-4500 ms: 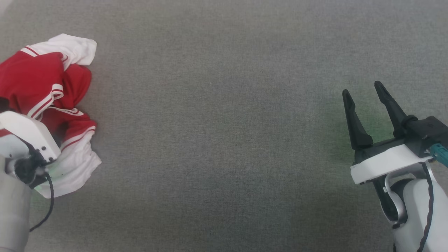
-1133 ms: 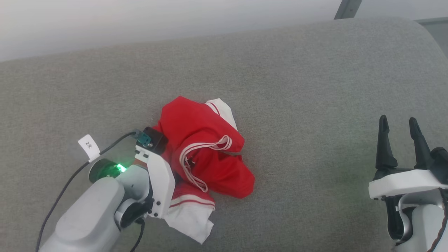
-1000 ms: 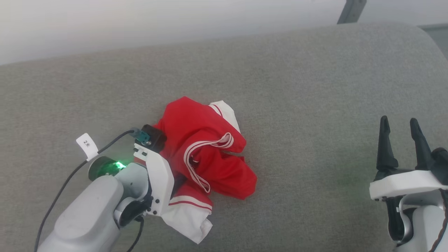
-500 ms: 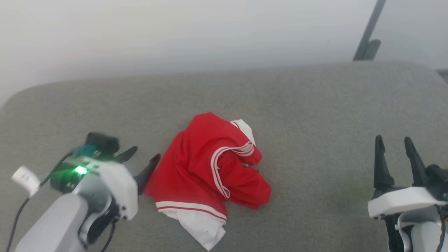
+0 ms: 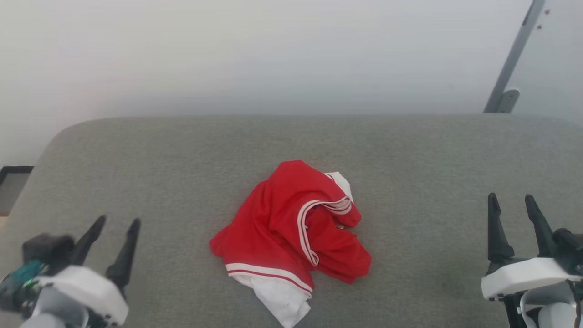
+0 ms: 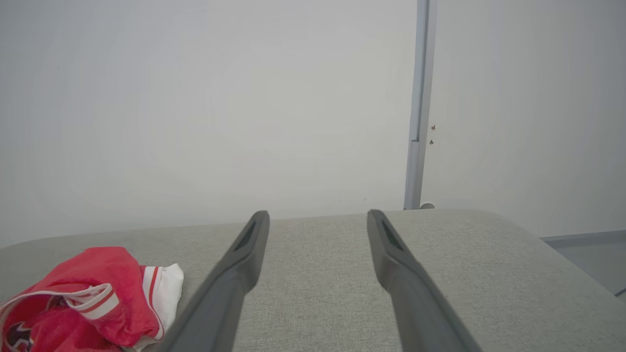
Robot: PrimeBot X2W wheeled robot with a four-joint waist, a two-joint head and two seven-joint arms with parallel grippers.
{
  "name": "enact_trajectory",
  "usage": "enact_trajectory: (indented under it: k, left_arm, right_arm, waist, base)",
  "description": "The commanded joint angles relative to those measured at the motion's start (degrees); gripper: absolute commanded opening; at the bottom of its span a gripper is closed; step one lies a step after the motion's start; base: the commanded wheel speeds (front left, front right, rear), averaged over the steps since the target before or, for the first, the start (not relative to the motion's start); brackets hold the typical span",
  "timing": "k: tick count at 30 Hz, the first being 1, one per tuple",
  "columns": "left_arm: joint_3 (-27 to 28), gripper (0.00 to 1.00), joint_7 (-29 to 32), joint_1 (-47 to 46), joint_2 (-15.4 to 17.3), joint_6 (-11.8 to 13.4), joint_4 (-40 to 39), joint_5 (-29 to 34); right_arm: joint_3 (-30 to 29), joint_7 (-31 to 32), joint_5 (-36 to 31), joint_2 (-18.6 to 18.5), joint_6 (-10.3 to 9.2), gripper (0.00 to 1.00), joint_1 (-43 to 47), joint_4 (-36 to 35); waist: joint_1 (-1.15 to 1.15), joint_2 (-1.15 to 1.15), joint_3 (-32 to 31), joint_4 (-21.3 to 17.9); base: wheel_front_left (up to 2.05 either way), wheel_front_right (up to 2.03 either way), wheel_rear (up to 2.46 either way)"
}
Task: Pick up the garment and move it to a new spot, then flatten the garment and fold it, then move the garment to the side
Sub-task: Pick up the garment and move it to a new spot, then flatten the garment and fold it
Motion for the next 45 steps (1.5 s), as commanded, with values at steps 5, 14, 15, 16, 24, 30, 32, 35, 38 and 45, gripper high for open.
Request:
enact_trajectory:
  k: [5, 14, 15, 16, 24, 30, 32, 35, 38, 45]
  left_arm:
    - [2.42, 1.00, -3.51, 4.50, 0.17, 1.04, -0.81, -0.85]
    - [4.71, 1.00, -5.20, 7.85, -0.34, 0.91, -1.84, -1.30]
    - [4.80, 1.00, -5.31, 7.90, -0.43, 0.82, -1.83, -1.30]
    - [4.83, 1.00, -5.33, 7.89, -0.52, 0.70, -1.82, -1.30]
    - [4.03, 1.00, -5.40, 7.02, -1.05, 1.03, -3.13, -0.37]
    - [3.55, 1.00, -5.39, 6.45, -1.72, 0.95, -4.26, -0.41]
    - [3.12, 1.00, -5.30, 5.90, -1.89, 0.90, -4.73, -0.03]
    - [2.48, 1.00, -5.08, 5.08, -2.34, 0.62, -5.10, 0.25]
    - [1.77, 1.00, -5.01, 3.78, -2.87, 0.19, -5.28, 0.48]
    - [0.25, 1.00, -5.32, 0.47, -4.53, -1.48, -4.40, 1.19]
  right_arm:
    - [-0.47, -0.34, 0.38, -0.04, 0.00, 1.00, 1.21, -0.38]
    - [-0.46, -0.35, 0.57, 0.18, 0.00, 1.00, 1.83, -0.74]
    - [-0.42, -0.35, 0.65, 0.14, 0.00, 1.00, 1.86, -0.75]
    - [-0.35, -0.35, 0.72, 0.10, -0.01, 1.00, 1.86, -0.75]
    - [1.10, -0.35, 1.33, -0.17, -0.01, 1.00, 1.07, 0.16]
    - [3.73, 0.28, 1.78, -1.36, 0.00, 1.00, -1.99, 2.67]
    - [5.19, 1.31, 2.10, -2.15, 0.00, 1.00, -3.68, 4.05]
    - [7.59, 3.21, 2.61, -3.67, -0.01, 1.00, -6.59, 6.38]
    - [9.56, 5.27, 3.58, -5.24, -0.01, 1.00, -9.55, 9.01]
    - [14.28, 13.30, 6.95, -8.82, -0.01, 1.00, -15.67, 15.58]
  waist:
    - [0.00, 0.00, -0.63, 1.79]
    - [0.00, 0.00, -0.64, 3.23]
    - [0.00, 0.00, -0.64, 3.36]
    - [0.00, 0.00, -0.63, 3.47]
    - [0.00, 0.00, -0.06, 5.57]
    - [0.00, 0.00, 1.07, 7.83]
    - [0.00, 0.00, 1.98, 8.99]
    - [0.00, 0.00, 3.41, 10.87]
    - [0.00, 0.00, 4.94, 12.83]
    - [0.00, 0.00, 8.78, 16.79]
  base:
    - [0.00, 0.00, 0.00]
    - [0.00, 0.00, 0.00]
    - [0.00, 0.00, 0.00]
    - [0.00, 0.00, 0.00]
    - [0.00, 0.00, 0.00]
    - [0.00, 0.00, 0.00]
    - [0.00, 0.00, 0.00]
    - [0.00, 0.00, 0.00]
    - [0.00, 0.00, 0.00]
    - [0.00, 0.00, 0.00]
